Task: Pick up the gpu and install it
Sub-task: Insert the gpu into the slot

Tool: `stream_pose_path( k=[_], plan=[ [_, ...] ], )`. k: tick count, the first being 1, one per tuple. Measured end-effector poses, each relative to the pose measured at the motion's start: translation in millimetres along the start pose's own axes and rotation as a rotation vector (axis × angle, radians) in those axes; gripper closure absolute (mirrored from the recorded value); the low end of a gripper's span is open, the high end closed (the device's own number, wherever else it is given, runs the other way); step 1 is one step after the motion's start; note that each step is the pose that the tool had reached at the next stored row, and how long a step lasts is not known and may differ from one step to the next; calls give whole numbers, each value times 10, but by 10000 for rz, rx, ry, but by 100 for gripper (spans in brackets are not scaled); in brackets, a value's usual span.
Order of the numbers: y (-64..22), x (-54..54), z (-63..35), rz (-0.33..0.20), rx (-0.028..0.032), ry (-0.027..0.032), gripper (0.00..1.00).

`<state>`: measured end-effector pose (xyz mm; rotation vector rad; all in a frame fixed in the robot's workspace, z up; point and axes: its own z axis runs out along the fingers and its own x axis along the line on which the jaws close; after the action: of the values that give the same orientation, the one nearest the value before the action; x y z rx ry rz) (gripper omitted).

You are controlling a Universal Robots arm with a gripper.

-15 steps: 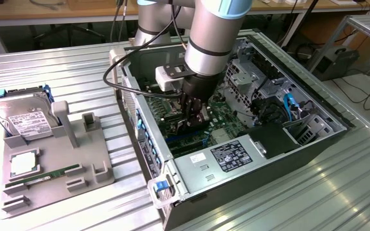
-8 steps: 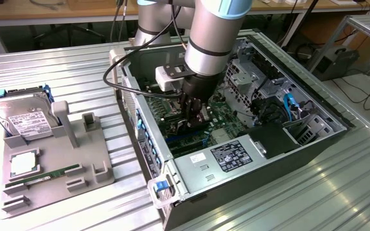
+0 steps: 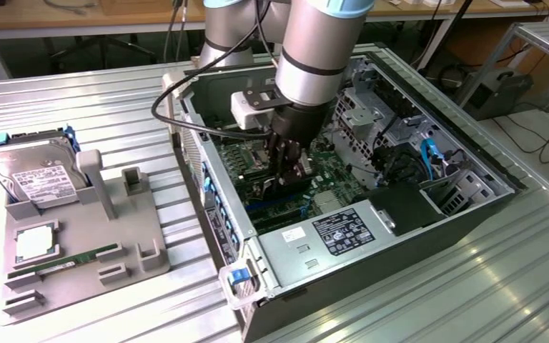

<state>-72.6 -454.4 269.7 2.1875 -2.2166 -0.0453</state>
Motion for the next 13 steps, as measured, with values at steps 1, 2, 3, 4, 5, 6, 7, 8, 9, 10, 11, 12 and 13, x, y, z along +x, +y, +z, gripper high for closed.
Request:
stream_pose_path(
  k=[1, 2, 3, 4, 5, 6, 7, 8, 9, 10, 11, 12, 13],
  plan=[
    [2, 0, -47, 1, -1, 0, 66],
    [3, 0, -80, 0, 0, -1, 66],
    [5, 0, -115, 0, 0, -1, 66],
    [6, 0, -139, 0, 0, -1, 66],
    [6, 0, -160, 0, 0, 0, 66],
    [7, -1, -173, -1, 0, 1, 66],
    [7, -4, -187, -2, 0, 1, 74],
    [8, -10, -190, 0, 1, 2, 80],
    [9, -16, -191, 1, 0, 6, 80],
    [11, -24, -192, 1, 3, 10, 80],
    [19, -33, -191, 0, 11, 12, 86],
    [29, -42, -191, 0, 22, 14, 89],
    [37, -52, -188, 1, 33, 14, 89]
  ],
)
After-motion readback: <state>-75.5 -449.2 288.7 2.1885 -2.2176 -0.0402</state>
